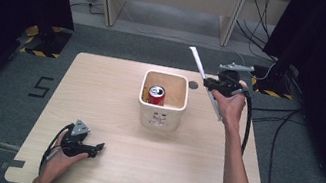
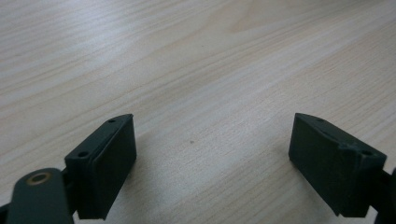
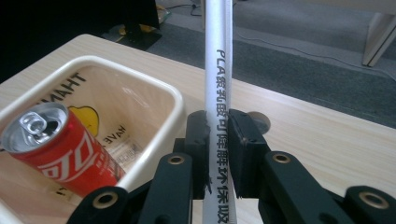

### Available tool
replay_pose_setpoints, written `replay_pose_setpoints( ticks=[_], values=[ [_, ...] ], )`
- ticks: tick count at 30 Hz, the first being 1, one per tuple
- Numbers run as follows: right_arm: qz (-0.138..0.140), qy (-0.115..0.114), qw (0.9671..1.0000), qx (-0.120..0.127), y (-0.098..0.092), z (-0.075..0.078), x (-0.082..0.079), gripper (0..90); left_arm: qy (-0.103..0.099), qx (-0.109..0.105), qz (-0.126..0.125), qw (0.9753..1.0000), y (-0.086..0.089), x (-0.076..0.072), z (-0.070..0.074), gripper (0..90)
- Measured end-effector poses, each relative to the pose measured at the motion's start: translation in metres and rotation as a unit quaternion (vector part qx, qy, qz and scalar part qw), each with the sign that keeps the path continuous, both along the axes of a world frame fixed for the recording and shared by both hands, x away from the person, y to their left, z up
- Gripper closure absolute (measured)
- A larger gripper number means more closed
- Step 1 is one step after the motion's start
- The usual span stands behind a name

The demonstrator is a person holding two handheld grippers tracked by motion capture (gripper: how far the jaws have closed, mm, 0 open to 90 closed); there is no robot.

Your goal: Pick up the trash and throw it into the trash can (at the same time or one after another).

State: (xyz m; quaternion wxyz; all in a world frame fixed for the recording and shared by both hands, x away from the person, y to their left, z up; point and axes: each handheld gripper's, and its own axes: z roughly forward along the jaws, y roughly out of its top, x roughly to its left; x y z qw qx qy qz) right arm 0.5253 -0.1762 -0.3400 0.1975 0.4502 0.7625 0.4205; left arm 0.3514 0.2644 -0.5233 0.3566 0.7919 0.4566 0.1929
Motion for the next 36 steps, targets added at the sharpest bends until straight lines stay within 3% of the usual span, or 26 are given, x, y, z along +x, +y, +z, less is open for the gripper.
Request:
replay_pose_setpoints(
  ticks=[10,25,36],
  values=[
    [0.023,-0.006,0.9997,0.005,0.027,0.017,0.005,78.9,0.001,0.000,-0.001,1.0000,0.000,0.000,0.000,14.2],
    [0.052,-0.008,0.9986,0.004,0.067,0.030,0.011,78.8,0.001,0.002,-0.001,1.0000,0.000,0.000,0.000,14.2],
    [0.066,0.002,0.9978,0.004,0.097,0.025,0.023,78.8,0.000,0.002,-0.001,1.0000,0.000,0.000,0.000,14.2]
  ],
)
